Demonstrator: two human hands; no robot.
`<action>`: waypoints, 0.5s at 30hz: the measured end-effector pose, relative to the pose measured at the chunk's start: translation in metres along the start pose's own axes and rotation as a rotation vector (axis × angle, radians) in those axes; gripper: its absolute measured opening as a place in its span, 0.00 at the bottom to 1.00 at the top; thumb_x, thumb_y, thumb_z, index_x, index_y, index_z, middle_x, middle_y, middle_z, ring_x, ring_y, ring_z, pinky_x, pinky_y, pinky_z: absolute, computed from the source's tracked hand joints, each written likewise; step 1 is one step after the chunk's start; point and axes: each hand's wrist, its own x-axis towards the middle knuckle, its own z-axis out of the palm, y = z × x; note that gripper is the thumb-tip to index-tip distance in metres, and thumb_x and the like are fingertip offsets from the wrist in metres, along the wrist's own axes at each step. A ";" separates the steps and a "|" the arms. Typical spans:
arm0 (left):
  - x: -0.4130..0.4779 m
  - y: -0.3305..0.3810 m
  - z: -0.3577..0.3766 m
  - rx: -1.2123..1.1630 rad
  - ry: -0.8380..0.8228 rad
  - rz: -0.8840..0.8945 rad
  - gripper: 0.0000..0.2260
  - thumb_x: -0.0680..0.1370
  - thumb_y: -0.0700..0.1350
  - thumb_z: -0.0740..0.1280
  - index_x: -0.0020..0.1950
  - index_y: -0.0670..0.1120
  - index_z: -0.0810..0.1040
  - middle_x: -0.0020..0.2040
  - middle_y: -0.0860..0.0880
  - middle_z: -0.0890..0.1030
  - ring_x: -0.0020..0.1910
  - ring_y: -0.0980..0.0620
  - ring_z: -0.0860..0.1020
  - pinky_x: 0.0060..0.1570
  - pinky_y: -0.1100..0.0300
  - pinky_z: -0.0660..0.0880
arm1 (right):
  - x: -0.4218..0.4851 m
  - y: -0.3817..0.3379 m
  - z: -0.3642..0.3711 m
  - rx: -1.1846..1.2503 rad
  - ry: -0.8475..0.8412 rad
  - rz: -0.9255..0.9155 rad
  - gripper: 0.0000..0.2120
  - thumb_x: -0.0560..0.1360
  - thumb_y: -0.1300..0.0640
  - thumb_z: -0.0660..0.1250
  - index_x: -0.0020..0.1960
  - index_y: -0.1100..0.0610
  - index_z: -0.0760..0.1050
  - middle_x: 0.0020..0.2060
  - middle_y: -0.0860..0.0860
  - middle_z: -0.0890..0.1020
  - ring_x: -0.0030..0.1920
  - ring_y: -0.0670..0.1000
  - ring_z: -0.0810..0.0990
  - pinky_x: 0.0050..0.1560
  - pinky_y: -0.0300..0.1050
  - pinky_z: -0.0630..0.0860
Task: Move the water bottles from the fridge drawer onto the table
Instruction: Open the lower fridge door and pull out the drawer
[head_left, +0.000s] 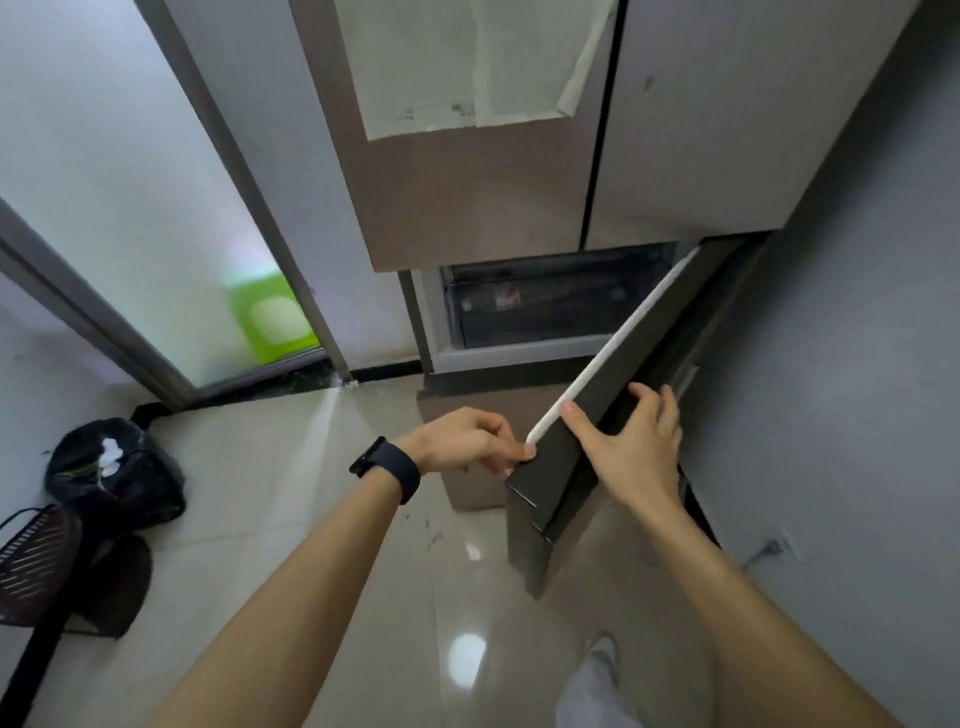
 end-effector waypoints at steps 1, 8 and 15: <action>0.009 0.012 0.008 0.022 -0.030 0.032 0.07 0.78 0.53 0.71 0.46 0.51 0.81 0.47 0.52 0.84 0.46 0.56 0.80 0.48 0.58 0.73 | 0.005 0.007 -0.013 -0.038 -0.003 0.017 0.51 0.64 0.26 0.69 0.77 0.52 0.57 0.80 0.52 0.51 0.78 0.57 0.54 0.74 0.57 0.60; 0.097 0.112 0.071 0.599 0.241 0.491 0.23 0.80 0.47 0.66 0.74 0.52 0.68 0.72 0.47 0.71 0.69 0.46 0.71 0.68 0.49 0.70 | 0.010 0.065 -0.109 -0.216 -0.163 0.063 0.55 0.58 0.24 0.67 0.79 0.46 0.58 0.79 0.48 0.58 0.75 0.54 0.64 0.72 0.57 0.67; 0.152 0.196 0.089 0.965 0.369 0.593 0.28 0.82 0.47 0.61 0.81 0.57 0.56 0.82 0.50 0.56 0.79 0.44 0.58 0.76 0.45 0.60 | 0.029 0.102 -0.174 -0.480 -0.027 -0.023 0.34 0.80 0.39 0.56 0.81 0.51 0.53 0.78 0.49 0.63 0.72 0.56 0.68 0.67 0.53 0.71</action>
